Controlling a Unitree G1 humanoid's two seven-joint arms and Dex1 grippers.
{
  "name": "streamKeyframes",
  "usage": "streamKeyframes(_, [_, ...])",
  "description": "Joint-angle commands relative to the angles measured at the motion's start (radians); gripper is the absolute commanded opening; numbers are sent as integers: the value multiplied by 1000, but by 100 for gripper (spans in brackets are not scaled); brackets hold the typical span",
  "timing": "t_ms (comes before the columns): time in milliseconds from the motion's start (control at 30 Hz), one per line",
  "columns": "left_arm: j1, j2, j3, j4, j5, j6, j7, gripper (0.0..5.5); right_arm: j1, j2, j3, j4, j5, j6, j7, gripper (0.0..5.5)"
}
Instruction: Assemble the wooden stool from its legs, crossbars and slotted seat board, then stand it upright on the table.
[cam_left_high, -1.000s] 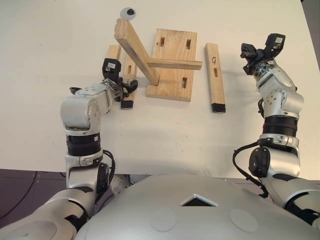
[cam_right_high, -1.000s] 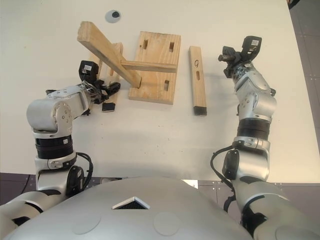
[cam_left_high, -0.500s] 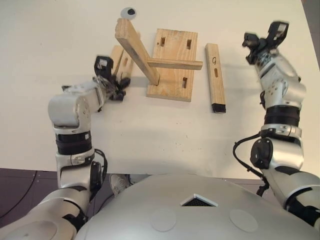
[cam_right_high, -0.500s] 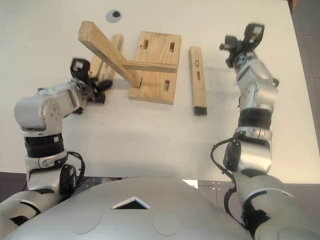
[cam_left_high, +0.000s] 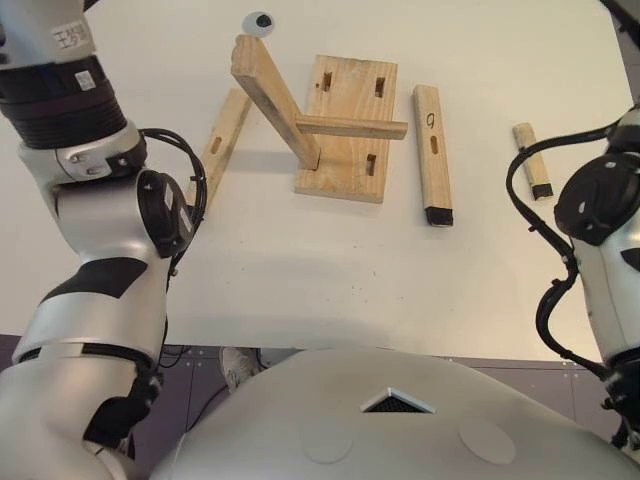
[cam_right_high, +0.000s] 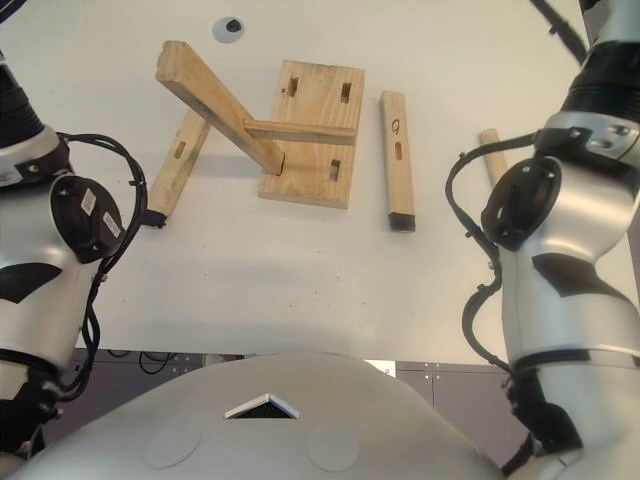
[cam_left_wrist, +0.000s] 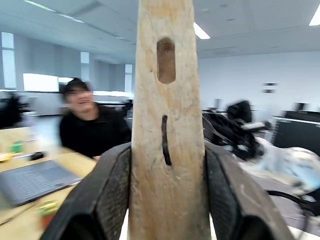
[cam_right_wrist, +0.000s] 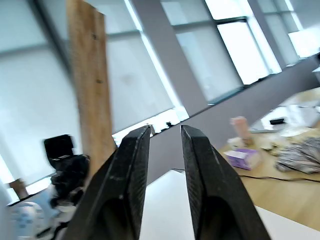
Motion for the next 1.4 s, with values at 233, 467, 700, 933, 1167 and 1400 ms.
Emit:
streamKeyframes(233, [26, 57, -22, -115, -165, 150, -82, 200, -11, -19, -35, -72, 207, 201, 78, 290])
streamKeyframes(467, [50, 70, -49, -150, -206, 171, -85, 200, 4, -30, -76, -76, 311, 270, 134, 401])
streamKeyframes(700, [135, 95, -149, -189, -143, 140, -91, 200, 1, -46, -98, -63, 343, 307, 142, 364])
streamKeyframes(933, [169, 132, -174, -173, -123, 108, -120, 199, 14, -97, -96, -56, 345, 323, 199, 252])
streamKeyframes(1167, [145, 148, -187, -174, -127, 110, -141, 199, 68, -124, -39, -102, 292, 302, 232, 223])
streamKeyframes(1400, [151, 144, -203, -149, -106, 90, -152, 199, 81, -101, 8, -83, 247, 271, 212, 337])
